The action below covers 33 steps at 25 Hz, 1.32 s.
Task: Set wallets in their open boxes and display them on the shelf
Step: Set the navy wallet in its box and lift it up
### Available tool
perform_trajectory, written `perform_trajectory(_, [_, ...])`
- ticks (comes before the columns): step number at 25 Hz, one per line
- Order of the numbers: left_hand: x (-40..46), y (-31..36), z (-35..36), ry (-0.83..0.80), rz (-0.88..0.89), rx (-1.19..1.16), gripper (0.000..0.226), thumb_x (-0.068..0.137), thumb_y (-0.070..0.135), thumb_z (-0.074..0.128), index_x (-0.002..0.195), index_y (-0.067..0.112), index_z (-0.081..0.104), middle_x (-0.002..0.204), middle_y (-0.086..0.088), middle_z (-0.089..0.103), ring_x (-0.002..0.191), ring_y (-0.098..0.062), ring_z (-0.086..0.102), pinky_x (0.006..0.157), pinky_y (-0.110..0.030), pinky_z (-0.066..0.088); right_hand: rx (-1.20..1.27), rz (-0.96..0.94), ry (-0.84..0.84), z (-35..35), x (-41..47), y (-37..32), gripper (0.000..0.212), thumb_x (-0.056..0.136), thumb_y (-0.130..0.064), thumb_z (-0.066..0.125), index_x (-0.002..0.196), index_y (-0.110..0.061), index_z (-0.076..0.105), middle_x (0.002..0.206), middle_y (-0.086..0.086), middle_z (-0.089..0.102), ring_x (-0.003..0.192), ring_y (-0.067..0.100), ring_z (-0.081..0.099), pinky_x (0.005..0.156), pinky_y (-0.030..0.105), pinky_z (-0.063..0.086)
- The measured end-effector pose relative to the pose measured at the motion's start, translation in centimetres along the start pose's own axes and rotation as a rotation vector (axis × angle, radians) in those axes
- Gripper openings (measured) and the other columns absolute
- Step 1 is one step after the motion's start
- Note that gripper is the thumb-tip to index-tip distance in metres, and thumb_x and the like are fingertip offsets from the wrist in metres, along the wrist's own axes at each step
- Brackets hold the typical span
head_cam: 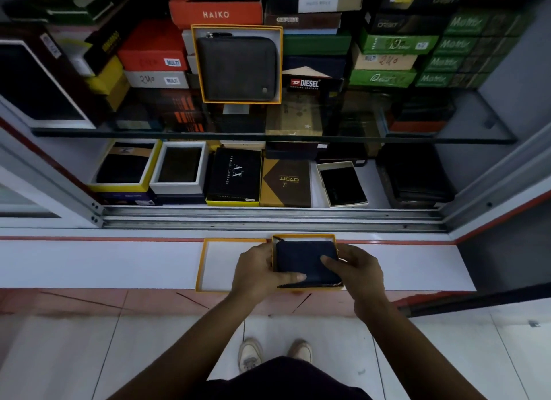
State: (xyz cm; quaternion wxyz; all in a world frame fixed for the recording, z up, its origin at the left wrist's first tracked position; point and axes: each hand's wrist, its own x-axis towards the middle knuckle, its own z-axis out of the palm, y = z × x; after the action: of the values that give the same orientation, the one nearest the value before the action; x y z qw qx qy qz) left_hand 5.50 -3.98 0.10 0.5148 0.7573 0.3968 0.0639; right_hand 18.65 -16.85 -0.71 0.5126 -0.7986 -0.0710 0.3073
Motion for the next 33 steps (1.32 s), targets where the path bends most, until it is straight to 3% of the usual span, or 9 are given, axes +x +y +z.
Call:
perform_trajectory(4, [-1.7, -1.6, -5.2, 0.147, -0.059, 0.020, 0.059, 0.058, 0.022, 0.088, 0.113, 0.018, 0.066, 0.103, 0.009, 0.066, 0.088, -0.007, 0.059, 0.067, -0.008, 0.046, 0.077, -0.019, -0.163, 3.6, -1.4, -2.3, 0.029, 0.072, -0.006, 0.077, 0.099, -0.012, 0.069, 0.099, 0.004, 0.072, 0.092, 0.021, 0.068, 0.069, 0.027, 0.058])
perform_trajectory(8, [-2.1, -4.4, -8.7, 0.287, -0.222, 0.156, 0.050, 0.064, 0.021, 0.084, 0.110, 0.009, 0.068, 0.111, -0.011, 0.071, 0.097, -0.027, 0.065, 0.086, -0.034, 0.051, -0.002, -0.002, -0.257, 8.6, -2.2, -2.7, 0.032, 0.071, -0.001, 0.076, 0.090, -0.022, 0.061, 0.100, 0.000, 0.067, 0.093, 0.018, 0.063, 0.063, 0.018, 0.054])
perform_trajectory(11, [-1.8, -6.0, -9.8, 0.255, -0.261, 0.176, 0.054, 0.067, 0.025, 0.082, 0.117, 0.011, 0.064, 0.120, -0.010, 0.068, 0.108, -0.028, 0.063, 0.093, -0.039, 0.048, -0.060, 0.061, -0.227, 10.6, -2.1, -1.8, 0.031, 0.071, -0.003, 0.076, 0.092, -0.019, 0.061, 0.105, 0.003, 0.068, 0.092, 0.017, 0.062, 0.064, 0.016, 0.051])
perform_trajectory(16, [-1.2, -6.4, -9.2, 0.261, -0.221, 0.151, 0.060, 0.076, 0.022, 0.075, 0.131, 0.012, 0.052, 0.134, -0.011, 0.055, 0.119, -0.029, 0.054, 0.098, -0.035, 0.044, -0.135, 0.059, -0.148, 11.5, -1.3, -1.0, 0.047, 0.070, -0.013, 0.081, 0.112, -0.014, 0.061, 0.109, 0.000, 0.061, 0.099, 0.018, 0.057, 0.082, 0.028, 0.050])
perform_trajectory(21, [-2.1, -5.2, -8.7, 0.334, -0.234, 0.115, 0.051, 0.073, 0.023, 0.077, 0.119, 0.007, 0.061, 0.120, -0.013, 0.067, 0.108, -0.030, 0.062, 0.091, -0.035, 0.048, -0.102, 0.043, -0.153, 10.8, -1.4, -2.0, 0.034, 0.068, -0.009, 0.081, 0.101, -0.012, 0.073, 0.106, 0.009, 0.074, 0.092, 0.021, 0.068, 0.088, 0.035, 0.056])
perform_trajectory(24, [-2.9, -1.5, -9.6, 0.448, -0.091, 0.038, 0.043, 0.067, 0.023, 0.082, 0.106, 0.010, 0.071, 0.104, -0.008, 0.074, 0.091, -0.022, 0.069, 0.081, -0.032, 0.053, 0.047, -0.093, -0.098, 7.6, -2.5, -4.8, 0.025, 0.069, -0.003, 0.079, 0.089, -0.017, 0.076, 0.093, 0.007, 0.077, 0.088, 0.023, 0.072, 0.081, 0.040, 0.059])
perform_trajectory(28, [-2.4, 6.4, -10.9, 0.486, 0.158, -0.181, 0.047, 0.066, 0.014, 0.082, 0.111, 0.012, 0.069, 0.094, 0.011, 0.068, 0.079, 0.004, 0.065, 0.073, -0.013, 0.055, 0.313, -0.331, -0.113, 2.9, -2.3, -11.6, 0.031, 0.073, 0.008, 0.071, 0.093, -0.016, 0.075, 0.082, -0.006, 0.077, 0.078, 0.011, 0.072, 0.064, 0.024, 0.057])
perform_trajectory(31, [0.4, 12.1, -11.4, 0.478, 0.332, -0.245, 0.053, 0.068, 0.011, 0.081, 0.117, 0.011, 0.065, 0.100, 0.010, 0.066, 0.077, 0.012, 0.063, 0.075, -0.008, 0.053, 0.375, -0.461, -0.001, 0.5, 0.0, -16.2, 0.034, 0.076, 0.007, 0.068, 0.106, -0.007, 0.072, 0.091, 0.002, 0.077, 0.084, 0.013, 0.071, 0.074, 0.028, 0.058])
perform_trajectory(33, [2.5, 15.7, -11.2, 0.480, 0.446, -0.196, 0.053, 0.069, 0.013, 0.080, 0.120, 0.012, 0.063, 0.105, 0.007, 0.068, 0.082, 0.007, 0.063, 0.080, -0.016, 0.055, 0.387, -0.521, 0.075, -0.6, 2.1, -18.7, 0.035, 0.078, 0.002, 0.068, 0.112, -0.009, 0.069, 0.103, 0.008, 0.075, 0.095, 0.020, 0.070, 0.083, 0.036, 0.056])
